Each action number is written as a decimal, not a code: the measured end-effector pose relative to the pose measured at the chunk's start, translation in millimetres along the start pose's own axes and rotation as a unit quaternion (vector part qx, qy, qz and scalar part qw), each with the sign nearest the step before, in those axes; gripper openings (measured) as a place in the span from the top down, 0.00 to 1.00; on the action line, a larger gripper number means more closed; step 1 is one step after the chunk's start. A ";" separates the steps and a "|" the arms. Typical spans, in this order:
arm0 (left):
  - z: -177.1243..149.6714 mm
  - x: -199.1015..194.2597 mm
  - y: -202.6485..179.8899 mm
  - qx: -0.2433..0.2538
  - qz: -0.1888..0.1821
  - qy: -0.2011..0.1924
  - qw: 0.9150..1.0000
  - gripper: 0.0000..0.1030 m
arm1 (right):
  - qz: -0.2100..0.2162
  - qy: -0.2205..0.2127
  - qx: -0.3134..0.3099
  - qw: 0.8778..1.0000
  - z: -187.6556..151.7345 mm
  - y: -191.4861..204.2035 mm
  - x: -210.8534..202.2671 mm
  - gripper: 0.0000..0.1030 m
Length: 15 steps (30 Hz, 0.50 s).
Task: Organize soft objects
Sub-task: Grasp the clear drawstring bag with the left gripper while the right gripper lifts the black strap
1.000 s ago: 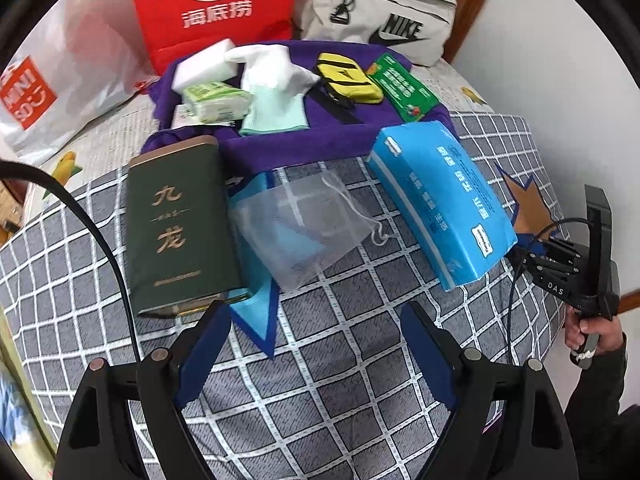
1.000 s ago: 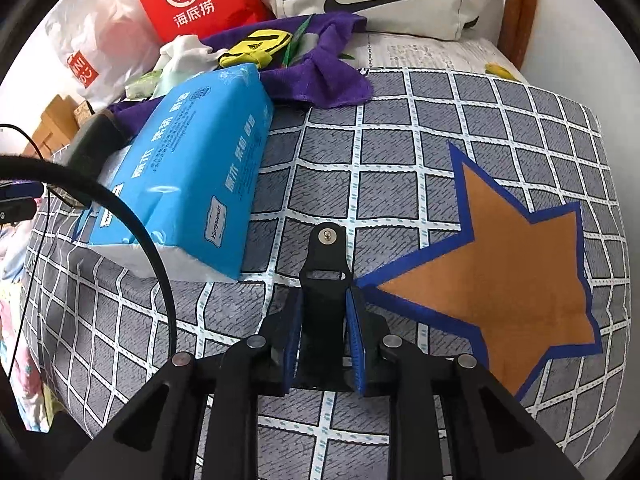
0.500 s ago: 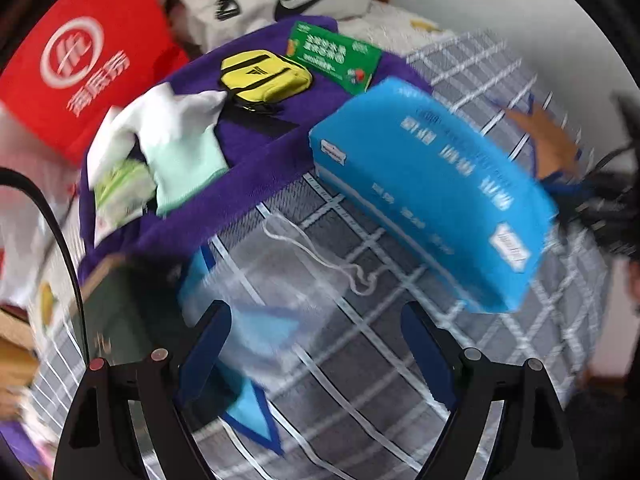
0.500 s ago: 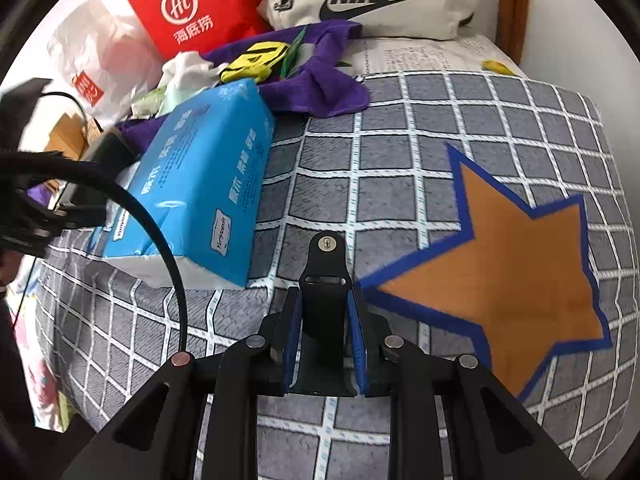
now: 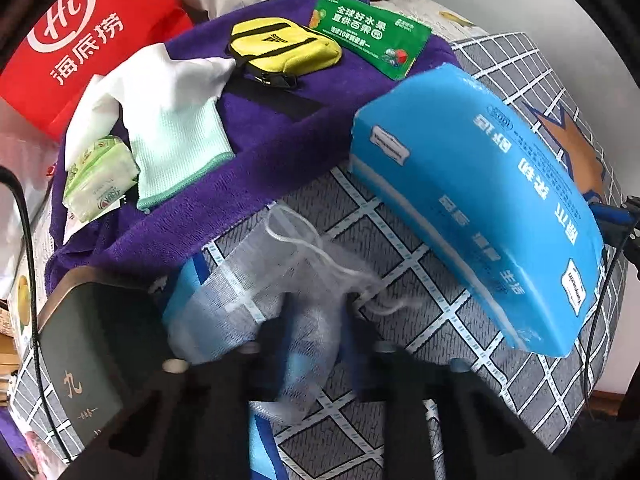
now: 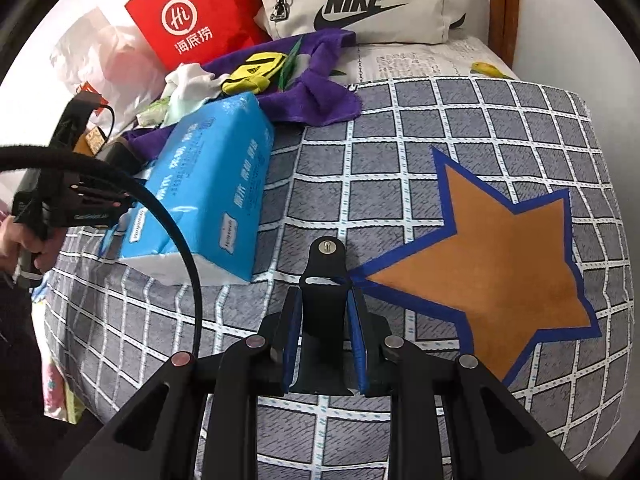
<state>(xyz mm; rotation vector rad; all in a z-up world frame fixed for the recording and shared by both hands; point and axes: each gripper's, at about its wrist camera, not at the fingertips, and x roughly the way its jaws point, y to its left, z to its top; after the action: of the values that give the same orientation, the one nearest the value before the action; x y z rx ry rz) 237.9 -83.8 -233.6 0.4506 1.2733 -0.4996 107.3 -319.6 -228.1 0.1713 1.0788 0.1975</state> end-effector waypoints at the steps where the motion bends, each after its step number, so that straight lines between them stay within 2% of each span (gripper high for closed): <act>1: 0.3 -0.7 0.8 -0.001 0.000 -0.001 1.000 0.93 | 0.002 -0.002 0.002 1.000 1.0 -0.2 -1.5 0.78; 3: 0.1 -2.7 1.1 -0.003 -0.014 -0.001 1.000 0.93 | 0.002 -0.005 0.005 1.000 2.7 -0.7 -4.9 0.78; 5: -0.5 -7.6 0.1 -0.004 -0.010 -0.008 1.000 0.94 | 0.000 -0.009 0.006 1.000 5.0 -0.8 -9.0 0.78; 15: -13.0 -52.4 10.7 -0.034 -0.042 -0.067 0.996 0.94 | 0.003 -0.030 -0.007 1.000 16.6 10.4 -30.7 0.78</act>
<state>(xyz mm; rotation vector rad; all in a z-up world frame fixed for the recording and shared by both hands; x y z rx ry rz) 222.7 -62.2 -185.4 0.3023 1.1803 -0.5453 107.2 -317.6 -191.8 0.1673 1.0166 0.2044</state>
